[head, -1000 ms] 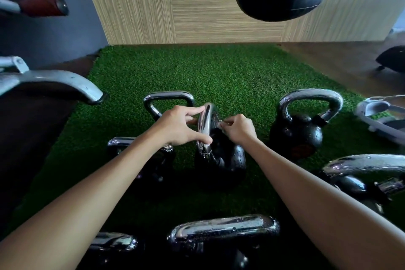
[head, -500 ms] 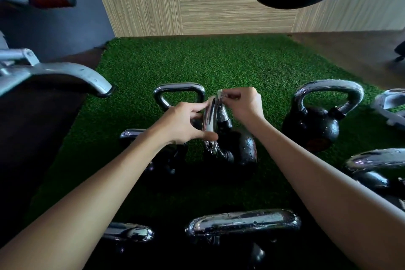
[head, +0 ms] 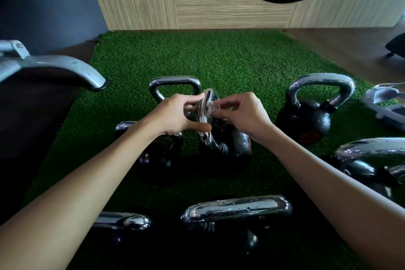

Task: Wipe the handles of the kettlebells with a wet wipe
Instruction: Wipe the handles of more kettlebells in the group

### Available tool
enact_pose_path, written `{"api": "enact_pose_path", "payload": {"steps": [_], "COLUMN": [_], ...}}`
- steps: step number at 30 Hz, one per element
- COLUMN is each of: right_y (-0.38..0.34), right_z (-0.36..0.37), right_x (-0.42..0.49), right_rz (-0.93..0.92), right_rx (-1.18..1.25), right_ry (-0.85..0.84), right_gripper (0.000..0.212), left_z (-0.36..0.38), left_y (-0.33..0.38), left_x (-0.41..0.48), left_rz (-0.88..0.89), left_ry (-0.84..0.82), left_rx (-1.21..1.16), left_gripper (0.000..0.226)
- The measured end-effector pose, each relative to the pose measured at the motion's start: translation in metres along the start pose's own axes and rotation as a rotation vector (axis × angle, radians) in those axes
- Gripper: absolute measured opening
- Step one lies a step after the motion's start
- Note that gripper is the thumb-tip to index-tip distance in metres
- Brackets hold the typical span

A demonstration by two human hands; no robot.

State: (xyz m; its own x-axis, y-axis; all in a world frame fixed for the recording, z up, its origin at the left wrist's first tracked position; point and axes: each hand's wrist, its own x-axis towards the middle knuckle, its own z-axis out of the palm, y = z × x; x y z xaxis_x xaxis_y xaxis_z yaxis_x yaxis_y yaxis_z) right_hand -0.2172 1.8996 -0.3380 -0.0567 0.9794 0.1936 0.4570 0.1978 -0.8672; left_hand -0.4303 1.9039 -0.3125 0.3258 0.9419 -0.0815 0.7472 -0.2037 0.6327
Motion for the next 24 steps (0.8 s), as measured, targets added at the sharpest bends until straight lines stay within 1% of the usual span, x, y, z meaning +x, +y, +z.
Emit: {"api": "enact_pose_path", "payload": {"steps": [2, 4, 6, 9, 12, 15, 20, 24], "right_y": [-0.003, -0.006, -0.002, 0.012, 0.017, 0.006, 0.016, 0.021], "right_z": [0.003, 0.005, 0.003, 0.003, 0.005, -0.003, 0.002, 0.002], "right_x": [0.006, 0.006, -0.005, -0.028, -0.032, -0.022, -0.032, -0.036], "right_rz": [0.046, 0.074, 0.057, 0.112, 0.146, 0.102, 0.094, -0.022], "right_rx": [0.055, 0.082, 0.085, 0.055, 0.016, 0.003, -0.101, -0.243], "right_ry": [0.02, 0.005, -0.05, -0.136, -0.168, -0.151, -0.223, -0.229], "right_gripper": [0.026, 0.027, 0.027, 0.022, 0.028, 0.027, 0.027, 0.023], "left_z": [-0.001, -0.001, 0.0, 0.002, 0.001, 0.001, 0.0, -0.001], "left_y": [0.0, 0.001, -0.001, -0.004, -0.004, -0.004, -0.004, -0.006], "left_x": [-0.002, -0.004, -0.006, -0.007, -0.007, -0.006, -0.008, -0.013], "left_rz": [-0.003, -0.002, 0.011, 0.024, 0.016, 0.012, 0.004, -0.007], "left_ry": [0.006, 0.005, 0.01, 0.011, 0.009, 0.005, -0.001, 0.008], "left_rx": [0.016, 0.03, 0.022, 0.016, 0.039, 0.032, 0.056, 0.057], "left_gripper": [0.121, 0.122, 0.118, 0.112, 0.112, 0.113, 0.118, 0.113]}}
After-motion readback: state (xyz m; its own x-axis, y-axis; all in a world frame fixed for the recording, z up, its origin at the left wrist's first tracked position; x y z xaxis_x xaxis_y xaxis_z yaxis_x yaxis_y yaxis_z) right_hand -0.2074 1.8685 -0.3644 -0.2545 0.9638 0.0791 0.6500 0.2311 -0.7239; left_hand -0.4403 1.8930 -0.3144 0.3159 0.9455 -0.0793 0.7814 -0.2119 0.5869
